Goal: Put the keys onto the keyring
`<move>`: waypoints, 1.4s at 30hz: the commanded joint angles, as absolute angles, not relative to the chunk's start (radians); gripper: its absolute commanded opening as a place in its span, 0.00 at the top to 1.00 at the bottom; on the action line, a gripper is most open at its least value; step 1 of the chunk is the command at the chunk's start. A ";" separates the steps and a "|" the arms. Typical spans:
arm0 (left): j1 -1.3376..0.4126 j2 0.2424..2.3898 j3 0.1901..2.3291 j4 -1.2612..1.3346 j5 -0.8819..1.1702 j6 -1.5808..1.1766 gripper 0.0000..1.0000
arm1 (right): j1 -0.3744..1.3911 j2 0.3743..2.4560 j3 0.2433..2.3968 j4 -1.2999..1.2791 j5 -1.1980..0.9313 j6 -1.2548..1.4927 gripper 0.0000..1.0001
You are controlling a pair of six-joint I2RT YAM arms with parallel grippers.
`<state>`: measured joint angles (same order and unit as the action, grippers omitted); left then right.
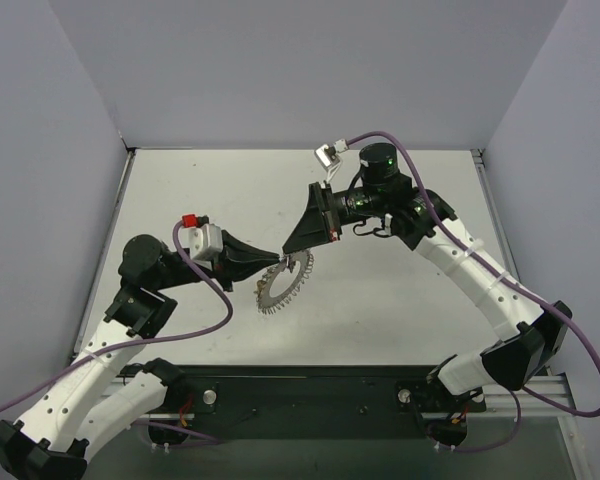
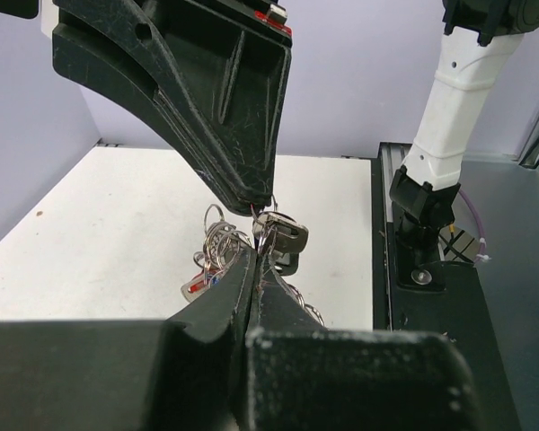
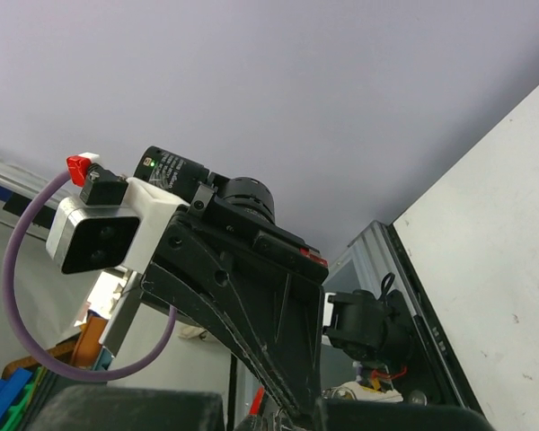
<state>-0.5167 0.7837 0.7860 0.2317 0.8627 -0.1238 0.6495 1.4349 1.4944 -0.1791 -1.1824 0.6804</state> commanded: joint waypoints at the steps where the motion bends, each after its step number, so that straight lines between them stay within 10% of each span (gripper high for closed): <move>1: -0.522 0.778 0.825 0.209 0.804 -0.092 1.00 | 0.667 1.396 1.540 -0.120 -1.232 0.727 1.00; 42: -0.614 0.815 0.825 0.350 0.345 -0.224 1.00 | 0.781 1.434 1.750 -0.436 -0.666 0.615 1.00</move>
<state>-0.6083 0.8074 0.8085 0.2146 0.4381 -0.2104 0.7502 1.4372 1.6997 -0.4179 -0.6529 0.6125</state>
